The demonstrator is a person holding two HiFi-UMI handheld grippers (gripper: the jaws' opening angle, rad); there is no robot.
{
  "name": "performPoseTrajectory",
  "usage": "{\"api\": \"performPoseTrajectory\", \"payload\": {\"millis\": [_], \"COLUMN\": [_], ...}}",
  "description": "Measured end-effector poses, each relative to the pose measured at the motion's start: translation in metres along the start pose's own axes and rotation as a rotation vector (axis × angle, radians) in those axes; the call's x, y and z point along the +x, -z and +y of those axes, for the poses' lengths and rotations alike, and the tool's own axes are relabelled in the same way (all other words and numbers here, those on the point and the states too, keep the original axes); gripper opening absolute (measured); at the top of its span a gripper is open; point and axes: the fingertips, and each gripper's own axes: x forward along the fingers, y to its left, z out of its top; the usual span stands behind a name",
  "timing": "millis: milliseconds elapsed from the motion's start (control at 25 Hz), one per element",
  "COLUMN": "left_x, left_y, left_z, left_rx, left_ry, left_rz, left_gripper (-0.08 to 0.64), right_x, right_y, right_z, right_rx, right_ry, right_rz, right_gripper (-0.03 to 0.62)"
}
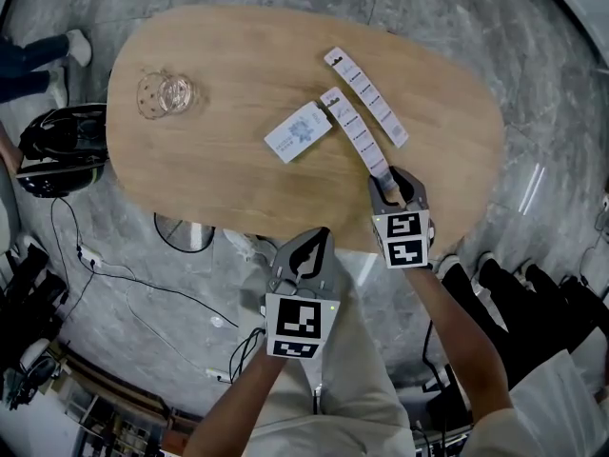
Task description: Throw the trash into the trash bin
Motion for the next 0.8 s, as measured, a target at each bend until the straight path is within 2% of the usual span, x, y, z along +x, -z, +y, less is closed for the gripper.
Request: {"api": "performPoseTrajectory", "payload": {"millis": [400,800], "left_x": [-0.024,-0.056], "left_y": [0.002,0.026], "left_z": [0.007,0.043], "left_rx": [0.001,-0.058], "left_ry": [-0.011,-0.087], "left_rz": [-0.031,-0.07], "left_gripper": [0.0,0.0], "right_x": [-0.035,-0.046], "right_y": [-0.026,-0.051], "right_z": [0.028,0.094], "right_rx": [0.018,-0.047], "right_ry": [-0.007,-0.098], "right_rz": [-0.085,-0.133], "right_gripper": [0.189,0.189]}}
